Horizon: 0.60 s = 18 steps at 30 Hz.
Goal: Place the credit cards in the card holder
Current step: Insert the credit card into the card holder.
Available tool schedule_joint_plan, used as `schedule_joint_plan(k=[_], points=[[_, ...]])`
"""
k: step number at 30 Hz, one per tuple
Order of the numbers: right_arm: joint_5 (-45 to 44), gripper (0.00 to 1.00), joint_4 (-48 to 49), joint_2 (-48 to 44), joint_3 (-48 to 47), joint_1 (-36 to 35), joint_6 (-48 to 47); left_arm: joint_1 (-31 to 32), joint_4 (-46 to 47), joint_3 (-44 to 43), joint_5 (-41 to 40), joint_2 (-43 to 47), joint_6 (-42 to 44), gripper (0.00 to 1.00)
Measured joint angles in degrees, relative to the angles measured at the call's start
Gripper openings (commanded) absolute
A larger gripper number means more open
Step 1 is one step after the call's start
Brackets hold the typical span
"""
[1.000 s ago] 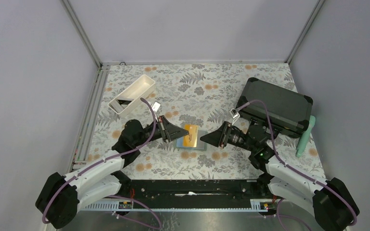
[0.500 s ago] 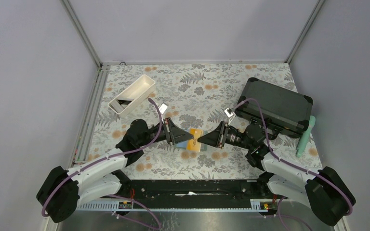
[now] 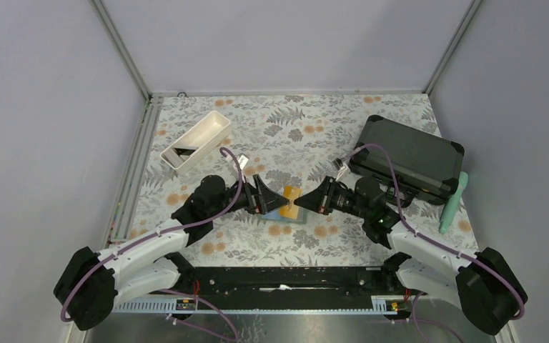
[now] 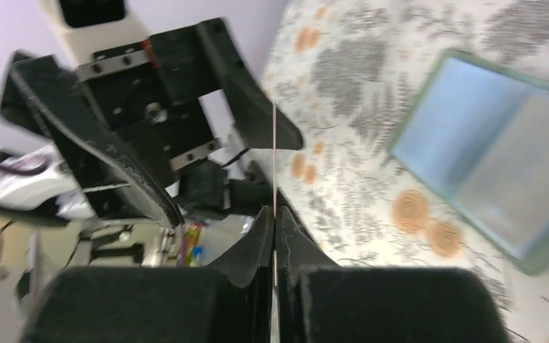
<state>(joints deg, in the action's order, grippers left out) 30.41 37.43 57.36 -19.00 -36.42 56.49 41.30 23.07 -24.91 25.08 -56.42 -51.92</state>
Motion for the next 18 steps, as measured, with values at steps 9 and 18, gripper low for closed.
schedule_joint_plan(k=[9,18], points=[[-8.72,0.00,-12.70,8.31,-2.60,0.24,-4.85,-1.38,-18.14,-2.47,-14.67,-1.99,5.75,0.99],[-9.64,0.00,-11.28,20.90,-4.76,2.14,-5.86,-1.62,-23.50,-5.51,-18.36,-12.11,7.82,0.99]])
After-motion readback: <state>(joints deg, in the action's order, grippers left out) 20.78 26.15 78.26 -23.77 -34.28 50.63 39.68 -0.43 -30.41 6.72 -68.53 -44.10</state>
